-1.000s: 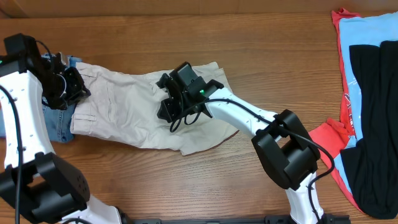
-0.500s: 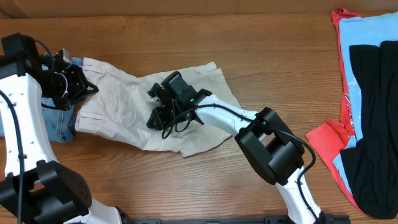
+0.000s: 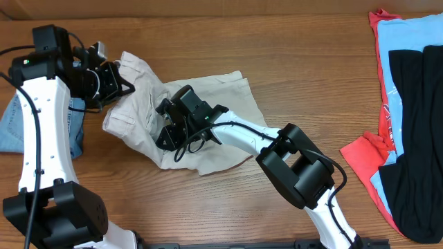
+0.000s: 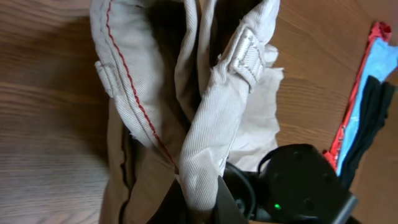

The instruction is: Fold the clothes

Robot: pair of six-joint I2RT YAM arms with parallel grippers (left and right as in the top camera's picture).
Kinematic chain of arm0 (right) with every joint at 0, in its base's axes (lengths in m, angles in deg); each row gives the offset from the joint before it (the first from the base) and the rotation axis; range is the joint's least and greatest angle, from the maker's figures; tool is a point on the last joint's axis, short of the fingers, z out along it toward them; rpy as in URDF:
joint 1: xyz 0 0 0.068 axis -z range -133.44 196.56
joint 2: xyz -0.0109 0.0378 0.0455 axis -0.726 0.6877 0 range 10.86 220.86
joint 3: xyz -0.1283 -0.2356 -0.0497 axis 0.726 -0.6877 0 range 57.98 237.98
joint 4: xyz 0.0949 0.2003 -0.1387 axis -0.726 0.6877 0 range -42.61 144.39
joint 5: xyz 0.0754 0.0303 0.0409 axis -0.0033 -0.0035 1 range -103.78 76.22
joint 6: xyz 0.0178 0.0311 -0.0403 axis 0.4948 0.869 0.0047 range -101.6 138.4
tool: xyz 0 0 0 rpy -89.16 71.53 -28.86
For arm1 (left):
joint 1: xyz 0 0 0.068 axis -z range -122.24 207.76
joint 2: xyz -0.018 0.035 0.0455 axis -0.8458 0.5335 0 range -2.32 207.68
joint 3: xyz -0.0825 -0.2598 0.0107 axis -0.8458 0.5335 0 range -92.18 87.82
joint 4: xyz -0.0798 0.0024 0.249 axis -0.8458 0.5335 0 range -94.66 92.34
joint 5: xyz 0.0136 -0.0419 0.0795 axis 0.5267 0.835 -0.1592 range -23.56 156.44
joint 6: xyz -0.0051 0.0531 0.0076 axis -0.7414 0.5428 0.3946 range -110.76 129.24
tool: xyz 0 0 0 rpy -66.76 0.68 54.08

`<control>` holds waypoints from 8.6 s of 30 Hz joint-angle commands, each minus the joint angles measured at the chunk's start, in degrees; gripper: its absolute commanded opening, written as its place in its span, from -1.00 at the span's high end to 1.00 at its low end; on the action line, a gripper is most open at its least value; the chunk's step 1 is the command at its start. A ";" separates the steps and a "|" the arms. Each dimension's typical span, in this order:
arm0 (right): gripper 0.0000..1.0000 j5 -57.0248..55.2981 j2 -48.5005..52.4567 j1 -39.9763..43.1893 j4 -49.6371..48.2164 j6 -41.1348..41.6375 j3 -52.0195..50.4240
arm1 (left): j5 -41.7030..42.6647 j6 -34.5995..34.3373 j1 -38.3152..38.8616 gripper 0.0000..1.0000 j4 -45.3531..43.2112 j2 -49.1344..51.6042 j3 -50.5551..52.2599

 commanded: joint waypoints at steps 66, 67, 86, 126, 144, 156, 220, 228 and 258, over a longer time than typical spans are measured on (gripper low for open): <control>0.75 -13.35 -17.75 32.22 45.29 -13.99 0.15 | -24.59 -17.46 29.27 0.92 -7.26 10.03 -10.93; 0.75 -13.33 -17.75 32.22 45.29 -13.99 0.15 | -24.61 -17.44 29.38 0.92 -7.26 10.03 -10.93; 0.80 -13.55 -11.80 25.79 42.62 -15.32 0.09 | -23.61 -15.91 29.31 0.92 -6.95 10.01 -10.99; 0.80 -13.51 -1.60 23.74 33.35 -14.88 0.09 | -12.90 -18.34 31.28 0.89 -2.86 8.57 -11.85; 0.81 -13.53 -1.62 23.74 33.55 -14.88 0.13 | -13.07 -17.20 31.21 -0.05 -3.17 8.57 -11.85; 0.47 -25.49 -10.99 30.49 54.31 -14.88 18.99 | -27.61 -12.61 31.21 -0.17 -2.51 8.59 -11.82; 0.92 -30.86 -14.21 21.14 54.99 -6.93 7.15 | -34.16 -9.22 29.16 -0.16 0.13 9.94 -11.39; 0.92 -32.22 -8.24 21.14 48.22 -4.98 -1.25 | -34.14 -9.22 29.18 -0.18 0.55 9.94 -11.39; 0.38 -29.77 -21.24 23.28 57.94 -5.20 12.11 | -30.84 8.44 24.37 -0.34 -24.17 21.70 -10.86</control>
